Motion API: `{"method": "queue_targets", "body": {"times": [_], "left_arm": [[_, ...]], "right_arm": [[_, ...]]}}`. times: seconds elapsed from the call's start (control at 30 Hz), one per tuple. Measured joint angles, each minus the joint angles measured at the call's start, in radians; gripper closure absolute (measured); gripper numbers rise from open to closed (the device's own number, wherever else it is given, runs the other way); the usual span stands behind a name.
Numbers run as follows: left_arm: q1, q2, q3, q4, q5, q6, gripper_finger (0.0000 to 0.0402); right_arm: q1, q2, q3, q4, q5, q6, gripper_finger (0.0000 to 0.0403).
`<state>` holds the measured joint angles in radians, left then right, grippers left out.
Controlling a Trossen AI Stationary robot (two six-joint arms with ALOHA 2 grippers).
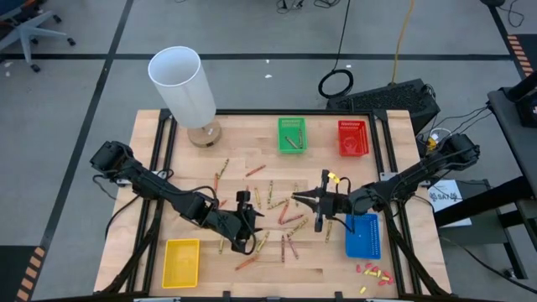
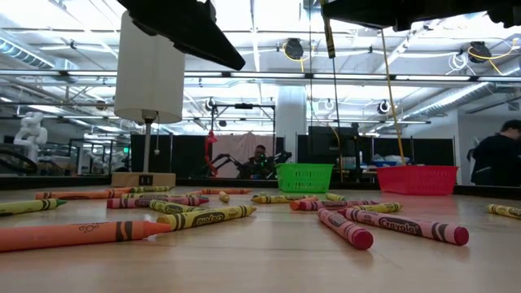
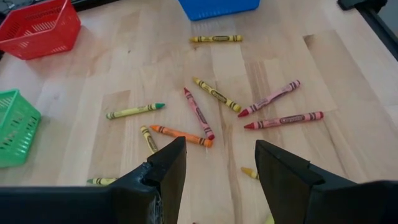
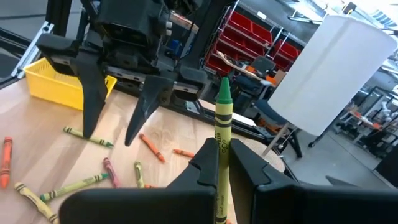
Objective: Sort crayons
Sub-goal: Put the green crayon into the red bin
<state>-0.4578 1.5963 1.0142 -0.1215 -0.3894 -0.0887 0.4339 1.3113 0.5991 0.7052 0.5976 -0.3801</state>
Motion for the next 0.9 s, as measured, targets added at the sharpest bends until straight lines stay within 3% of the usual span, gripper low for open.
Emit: {"method": "queue_targets", "body": {"times": [0.9], "left_arm": [[0.007,0.000,0.000,0.000,-0.007,-0.002,0.0212]], "right_arm": [[0.000,0.000,0.000,-0.006,0.000,0.093,0.0401]]}}
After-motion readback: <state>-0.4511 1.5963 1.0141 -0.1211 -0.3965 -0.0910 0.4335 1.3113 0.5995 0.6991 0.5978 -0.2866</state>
